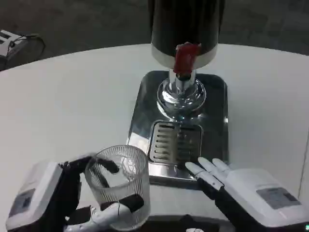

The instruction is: Grasp the cup under the faucet to collect the drink, then remove the cup.

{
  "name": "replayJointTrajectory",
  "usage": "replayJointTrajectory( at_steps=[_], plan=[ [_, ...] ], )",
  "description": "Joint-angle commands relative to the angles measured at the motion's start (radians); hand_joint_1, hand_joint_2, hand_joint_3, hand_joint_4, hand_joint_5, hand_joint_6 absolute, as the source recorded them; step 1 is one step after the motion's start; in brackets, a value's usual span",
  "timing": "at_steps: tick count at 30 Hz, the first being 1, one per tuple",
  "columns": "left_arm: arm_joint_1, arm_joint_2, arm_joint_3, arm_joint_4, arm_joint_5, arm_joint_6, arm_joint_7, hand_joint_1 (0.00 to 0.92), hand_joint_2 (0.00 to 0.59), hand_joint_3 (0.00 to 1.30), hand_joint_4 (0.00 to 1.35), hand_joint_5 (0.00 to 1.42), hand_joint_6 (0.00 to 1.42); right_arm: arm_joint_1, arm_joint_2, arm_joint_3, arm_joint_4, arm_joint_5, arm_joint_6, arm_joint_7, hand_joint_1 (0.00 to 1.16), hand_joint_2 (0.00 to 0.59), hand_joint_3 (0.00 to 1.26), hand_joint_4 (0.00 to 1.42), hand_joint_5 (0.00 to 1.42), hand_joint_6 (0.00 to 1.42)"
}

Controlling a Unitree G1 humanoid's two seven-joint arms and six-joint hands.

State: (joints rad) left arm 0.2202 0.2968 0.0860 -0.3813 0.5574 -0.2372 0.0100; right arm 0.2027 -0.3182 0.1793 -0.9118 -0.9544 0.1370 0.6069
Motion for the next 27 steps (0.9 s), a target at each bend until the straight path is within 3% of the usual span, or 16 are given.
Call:
replayJointTrajectory(
  at_steps=[1, 17, 27],
  plan=[
    [-0.022, 0.011, 0.002, 0.001, -0.019, 0.012, -0.006, 0.367, 0.128, 1.08, 1.15, 1.39, 1.42, -0.004, 0.007, 0.001, 0.009, 0.004, -0.002, 0.007, 0.33, 0.478, 0.07, 0.0, 0.0, 0.0],
    [-0.051, 0.008, -0.02, 0.019, -0.008, 0.029, -0.001, 0.367, 0.128, 1.08, 1.15, 1.39, 1.42, -0.011, 0.004, -0.007, 0.018, 0.009, -0.001, 0.007, 0.33, 0.478, 0.07, 0.0, 0.0, 0.0],
    [-0.239, 0.022, -0.049, 0.154, -0.012, 0.054, 0.002, 0.367, 0.128, 1.08, 1.15, 1.38, 1.42, 0.029, 0.0, -0.034, -0.011, 0.01, 0.0, 0.008, 0.33, 0.478, 0.08, 0.0, 0.0, 0.0]
  ],
)
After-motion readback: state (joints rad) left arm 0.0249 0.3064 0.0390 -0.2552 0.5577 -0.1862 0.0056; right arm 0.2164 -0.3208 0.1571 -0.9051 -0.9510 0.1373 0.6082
